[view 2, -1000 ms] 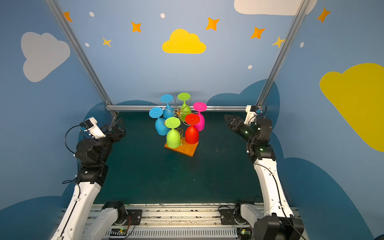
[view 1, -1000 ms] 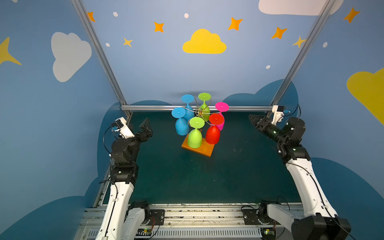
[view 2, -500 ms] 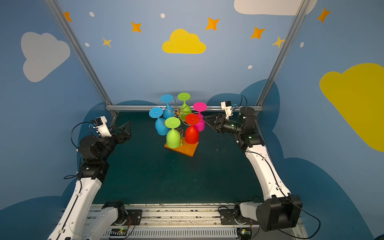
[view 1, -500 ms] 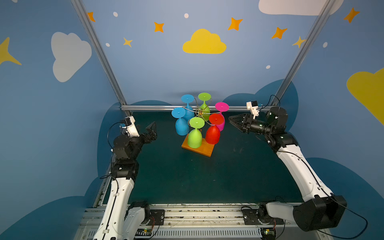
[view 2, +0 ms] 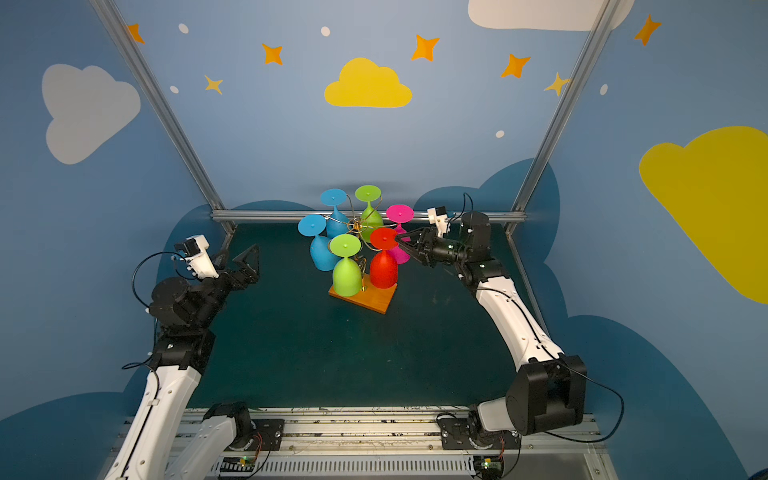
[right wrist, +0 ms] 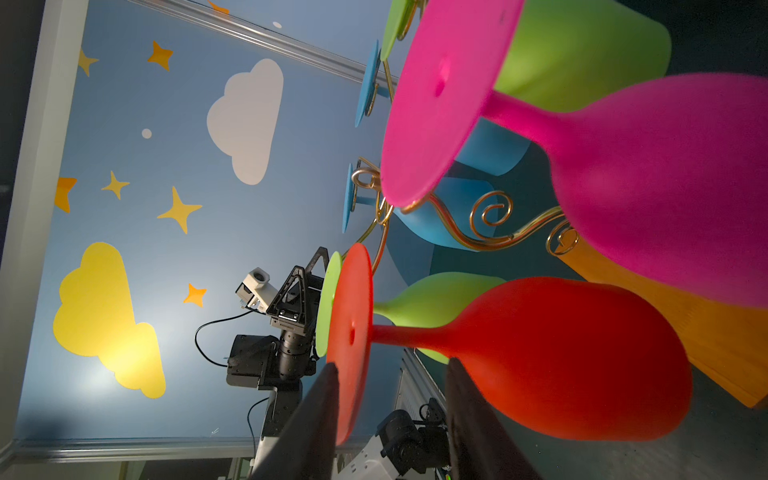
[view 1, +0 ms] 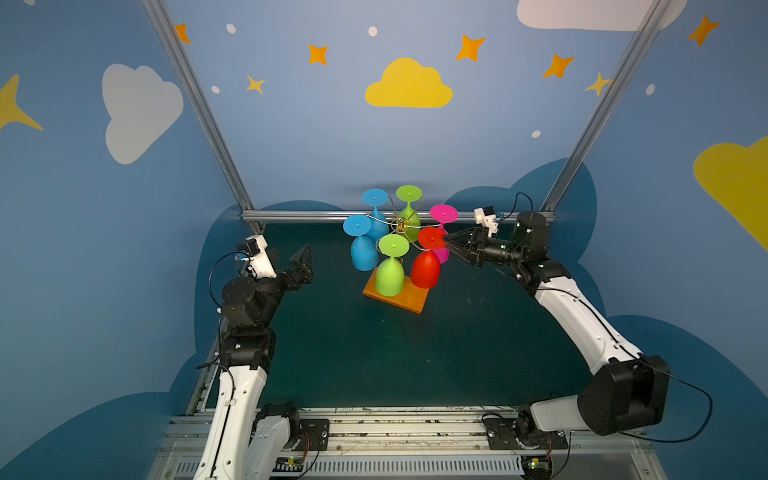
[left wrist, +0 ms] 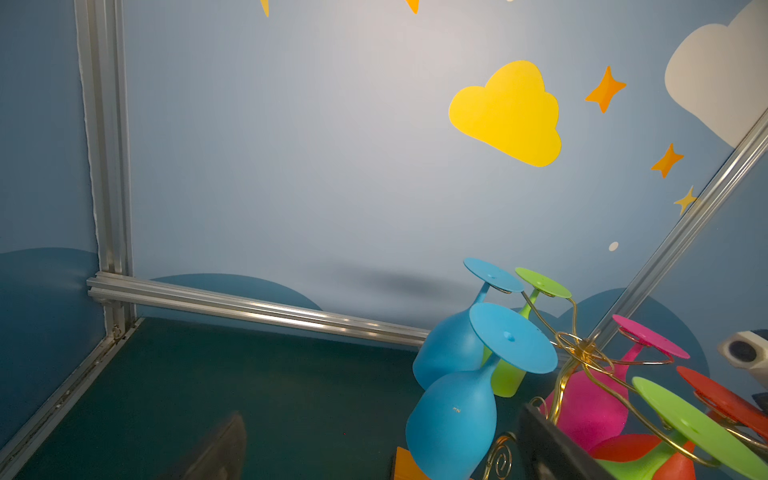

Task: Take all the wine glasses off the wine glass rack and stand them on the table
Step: 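Raise both arms and reach the right gripper toward the red wine glass, then close the right gripper on the red glass's foot at the rack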

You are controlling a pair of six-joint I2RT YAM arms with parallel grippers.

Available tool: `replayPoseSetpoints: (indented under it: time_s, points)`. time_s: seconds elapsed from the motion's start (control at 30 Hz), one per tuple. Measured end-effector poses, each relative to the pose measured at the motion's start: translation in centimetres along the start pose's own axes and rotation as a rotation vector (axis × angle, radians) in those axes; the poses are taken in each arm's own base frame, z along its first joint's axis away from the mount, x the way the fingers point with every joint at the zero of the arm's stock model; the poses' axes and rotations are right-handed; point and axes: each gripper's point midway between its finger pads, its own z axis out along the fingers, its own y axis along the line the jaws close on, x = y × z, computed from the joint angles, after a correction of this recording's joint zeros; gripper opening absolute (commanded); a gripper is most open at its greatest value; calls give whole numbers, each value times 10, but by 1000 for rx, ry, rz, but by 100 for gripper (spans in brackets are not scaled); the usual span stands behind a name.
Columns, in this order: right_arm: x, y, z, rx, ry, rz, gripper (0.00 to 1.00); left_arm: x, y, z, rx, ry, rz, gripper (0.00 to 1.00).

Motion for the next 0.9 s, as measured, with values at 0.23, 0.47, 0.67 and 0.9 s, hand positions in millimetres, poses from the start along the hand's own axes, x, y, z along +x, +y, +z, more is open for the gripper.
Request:
replayPoseSetpoints:
  time_s: [0.23, 0.47, 0.67, 0.9]
  points:
    - [-2, 13, 4, -30, 0, -16, 30, 0, 0, 0, 0, 0, 0, 100]
    - [-4, 10, 9, -31, 5, 3, 13, 1, 1, 1, -1, 4, -1, 100]
    - [-5, 12, 10, -41, 4, 7, 6, 2, 1, 2, -2, 6, -2, 100]
    - [-6, 14, 10, -45, 3, 21, 0, 2, 1, 2, -2, 6, -2, 100]
